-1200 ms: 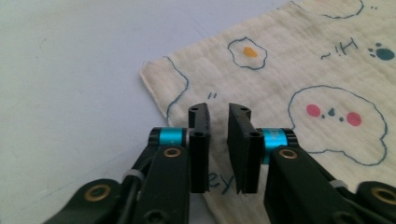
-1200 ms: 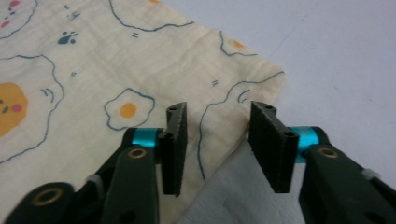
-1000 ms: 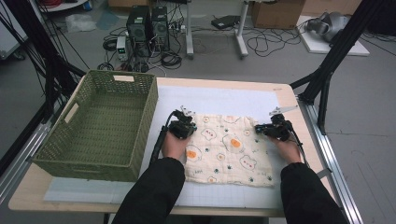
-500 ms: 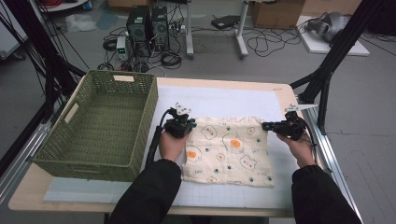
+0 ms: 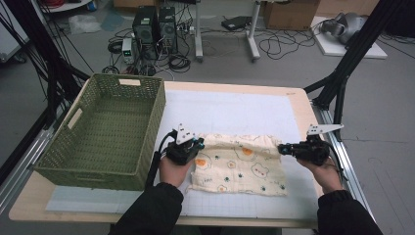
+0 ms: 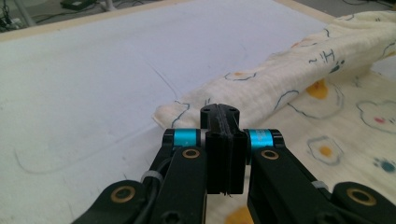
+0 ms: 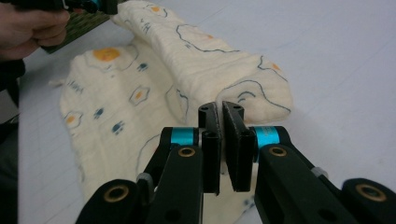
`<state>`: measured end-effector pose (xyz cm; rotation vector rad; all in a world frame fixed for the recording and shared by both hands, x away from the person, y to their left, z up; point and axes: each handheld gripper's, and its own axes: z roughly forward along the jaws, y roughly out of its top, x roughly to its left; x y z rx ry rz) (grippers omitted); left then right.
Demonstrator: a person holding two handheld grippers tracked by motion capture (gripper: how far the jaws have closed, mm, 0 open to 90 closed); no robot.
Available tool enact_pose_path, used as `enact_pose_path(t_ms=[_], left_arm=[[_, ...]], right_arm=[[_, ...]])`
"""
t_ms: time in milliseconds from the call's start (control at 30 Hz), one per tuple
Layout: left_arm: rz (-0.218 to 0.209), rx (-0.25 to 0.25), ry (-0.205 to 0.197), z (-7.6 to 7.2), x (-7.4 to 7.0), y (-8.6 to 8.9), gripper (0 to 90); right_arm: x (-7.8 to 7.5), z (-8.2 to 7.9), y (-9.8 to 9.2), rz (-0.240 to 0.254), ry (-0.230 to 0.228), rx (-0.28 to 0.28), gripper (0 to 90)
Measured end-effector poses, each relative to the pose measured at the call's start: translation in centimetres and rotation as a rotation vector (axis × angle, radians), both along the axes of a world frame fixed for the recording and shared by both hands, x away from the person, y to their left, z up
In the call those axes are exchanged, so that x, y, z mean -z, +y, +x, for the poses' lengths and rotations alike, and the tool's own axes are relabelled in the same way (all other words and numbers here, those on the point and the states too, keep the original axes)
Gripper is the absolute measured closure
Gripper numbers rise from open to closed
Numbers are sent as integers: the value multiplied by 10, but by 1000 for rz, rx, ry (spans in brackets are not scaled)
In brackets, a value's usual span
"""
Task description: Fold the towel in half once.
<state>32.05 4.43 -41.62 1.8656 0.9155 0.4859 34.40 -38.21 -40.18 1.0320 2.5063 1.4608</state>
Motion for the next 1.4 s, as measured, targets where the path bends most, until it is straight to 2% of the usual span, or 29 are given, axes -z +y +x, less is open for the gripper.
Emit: enact_pose_path(t_ms=[67, 133, 167, 233, 267, 300, 333, 367, 433, 467, 567, 600, 633, 700, 733, 800, 867, 967, 1000, 1033, 1067, 1100, 1233, 1267, 1300, 1400], left_arm=[[20, 14, 8, -10, 4, 2, 891], [18, 24, 17, -14, 7, 4, 891], [37, 44, 34, -25, 14, 6, 890], [68, 82, 82, -31, 22, 7, 887], [68, 82, 82, -31, 22, 7, 883], [73, 110, 127, -33, 26, 8, 871], [73, 110, 127, -33, 26, 8, 832], [54, 117, 152, -31, 24, 12, 785], [19, 111, 160, -30, 18, 14, 702], [10, 110, 158, -29, 15, 15, 664], [8, 101, 138, -25, 4, 13, 577], [8, 101, 138, -25, 4, 13, 554], [7, 82, 139, -17, 0, 11, 548], [-2, 73, 161, -7, -1, 7, 545], [10, 65, 165, -3, 0, 6, 545], [34, 58, 181, 5, 4, 1, 551], [37, 53, 190, 7, 6, -1, 582], [75, 82, 225, 12, 16, -7, 649], [75, 82, 225, 12, 16, -7, 725], [100, 106, 226, 11, 18, -10, 797], [100, 106, 226, 11, 18, -10, 872], [106, 112, 227, 11, 18, -10, 890], [79, 112, 197, 8, 12, -6, 897], [79, 112, 197, 8, 12, -6, 898], [72, 107, 172, 5, 9, -4, 898], [61, 108, 154, 1, 5, -3, 898]], right_arm=[[3, -10, 1, -6, 6, -13, 858], [5, -15, 1, -7, 11, -21, 857], [11, -26, 1, -4, 19, -34, 857], [22, -34, 2, -28, 41, -54, 847], [22, -34, 2, -28, 41, -54, 847], [33, -40, 3, -67, 83, -70, 775], [33, -40, 3, -67, 83, -70, 775], [36, -42, 0, -77, 92, -56, 720], [31, -41, -4, -44, 85, -23, 624], [27, -39, -7, -31, 78, -3, 607], [15, -31, -9, -6, 63, 18, 540], [15, -31, -9, -6, 63, 18, 540], [10, -24, -5, 5, 60, 17, 514], [9, -16, 2, 9, 63, 3, 514], [11, -13, 6, 2, 71, -11, 514], [16, -6, 14, -25, 91, -36, 524], [23, -2, 19, -58, 116, -51, 557], [31, 0, 26, -110, 130, -87, 657], [33, 1, 28, -120, 127, -96, 708], [35, 0, 29, -121, 141, -109, 750], [36, 0, 30, -127, 141, -117, 787], [36, 0, 31, -130, 143, -121, 799], [29, -4, 30, -111, 108, -133, 894], [28, -5, 29, -98, 99, -135, 894], [26, -6, 28, -92, 93, -131, 894], [23, -9, 26, -84, 82, -130, 894]])
